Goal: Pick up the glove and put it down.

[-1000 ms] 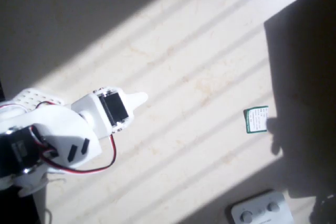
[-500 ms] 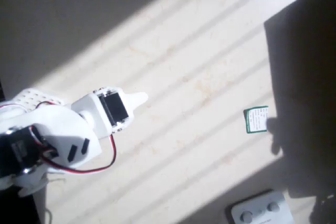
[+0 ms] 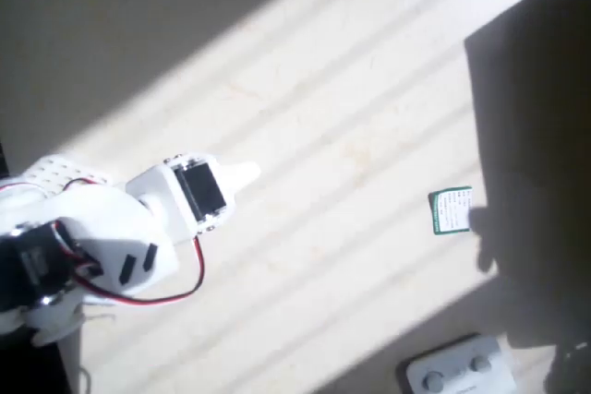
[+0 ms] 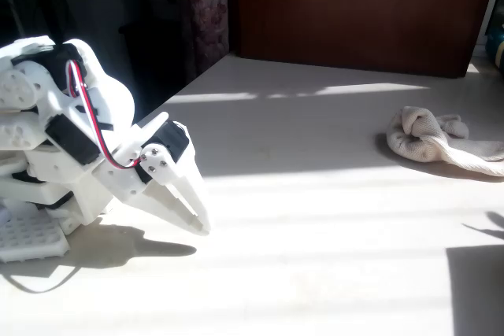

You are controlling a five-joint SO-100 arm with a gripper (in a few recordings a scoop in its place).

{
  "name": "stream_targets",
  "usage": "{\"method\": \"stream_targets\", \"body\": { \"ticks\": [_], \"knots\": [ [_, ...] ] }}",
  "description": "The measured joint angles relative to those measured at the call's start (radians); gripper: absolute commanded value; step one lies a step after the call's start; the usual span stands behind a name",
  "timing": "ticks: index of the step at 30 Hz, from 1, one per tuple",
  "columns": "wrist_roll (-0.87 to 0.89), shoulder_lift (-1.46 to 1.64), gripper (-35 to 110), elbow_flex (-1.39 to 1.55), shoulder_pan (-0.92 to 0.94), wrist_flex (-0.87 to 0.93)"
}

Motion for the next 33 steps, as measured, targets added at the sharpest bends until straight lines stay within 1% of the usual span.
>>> {"method": "stream_targets", "body": {
  "ticks": [14, 23, 27, 33],
  "knots": [
    [0.0, 0.0, 0, -0.003, 0.0, 0.0],
    [0.0, -0.009, 0, -0.156, 0.0, 0.0],
    [0.0, -0.133, 0, -0.272, 0.0, 0.0],
    [0.0, -0.497, 0, -0.606, 0.0, 0.0]
  ]
}}
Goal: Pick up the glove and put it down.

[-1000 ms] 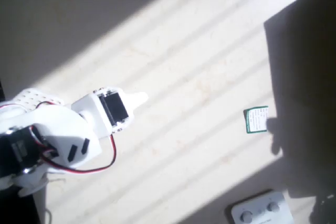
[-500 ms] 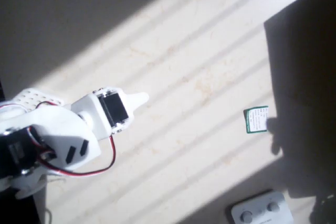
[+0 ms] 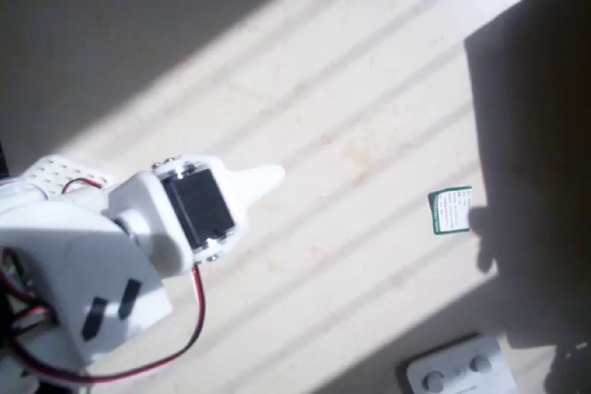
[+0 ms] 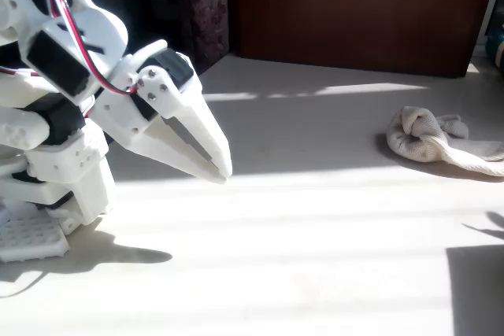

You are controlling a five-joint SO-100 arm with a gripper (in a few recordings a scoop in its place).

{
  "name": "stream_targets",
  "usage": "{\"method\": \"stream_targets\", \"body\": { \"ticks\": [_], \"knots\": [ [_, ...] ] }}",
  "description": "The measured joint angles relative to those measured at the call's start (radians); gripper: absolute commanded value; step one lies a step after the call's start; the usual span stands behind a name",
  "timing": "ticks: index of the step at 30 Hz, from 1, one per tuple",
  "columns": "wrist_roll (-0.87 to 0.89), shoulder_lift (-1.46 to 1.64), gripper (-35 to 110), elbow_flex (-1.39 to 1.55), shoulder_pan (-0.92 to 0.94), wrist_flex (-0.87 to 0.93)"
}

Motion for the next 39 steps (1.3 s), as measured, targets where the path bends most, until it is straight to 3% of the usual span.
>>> {"method": "stream_targets", "body": {
  "ticks": [5, 17, 25, 32, 39],
  "knots": [
    [0.0, -0.344, 0, -0.353, -0.015, 0.0],
    [0.0, -1.02, 0, -1.015, -0.31, 0.0],
    [0.054, -1.483, 1, -1.447, -0.405, 0.0],
    [0.064, -1.845, 19, -1.736, -0.437, 0.0],
    [0.064, -1.971, 35, -1.804, -0.443, 0.0]
  ]
}}
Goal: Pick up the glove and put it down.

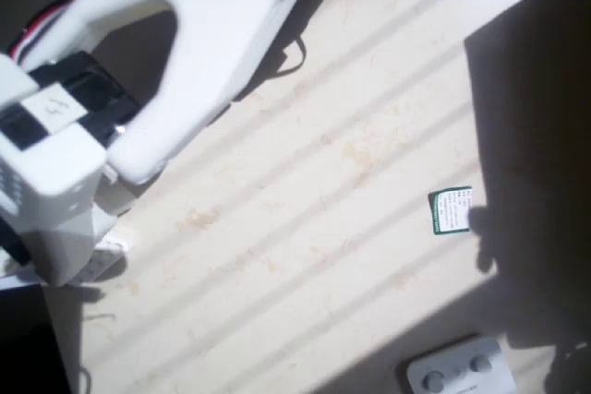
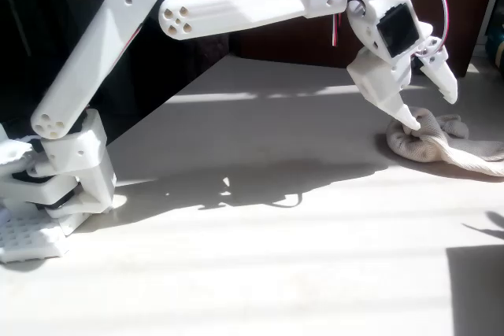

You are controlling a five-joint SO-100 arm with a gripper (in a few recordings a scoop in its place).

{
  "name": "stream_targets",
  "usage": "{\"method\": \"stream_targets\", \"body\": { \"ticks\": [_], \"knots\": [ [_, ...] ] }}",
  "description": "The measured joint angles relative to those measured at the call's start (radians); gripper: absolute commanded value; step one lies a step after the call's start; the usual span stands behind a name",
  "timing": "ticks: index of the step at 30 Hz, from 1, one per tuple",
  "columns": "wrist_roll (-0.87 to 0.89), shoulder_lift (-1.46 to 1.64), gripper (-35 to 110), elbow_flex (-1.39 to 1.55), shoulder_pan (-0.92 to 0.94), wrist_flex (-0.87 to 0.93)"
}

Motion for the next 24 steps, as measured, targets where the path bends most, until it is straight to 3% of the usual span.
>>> {"method": "stream_targets", "body": {
  "ticks": [24],
  "knots": [
    [0.06, -0.224, 35, -0.149, -0.052, -0.057]
  ]
}}
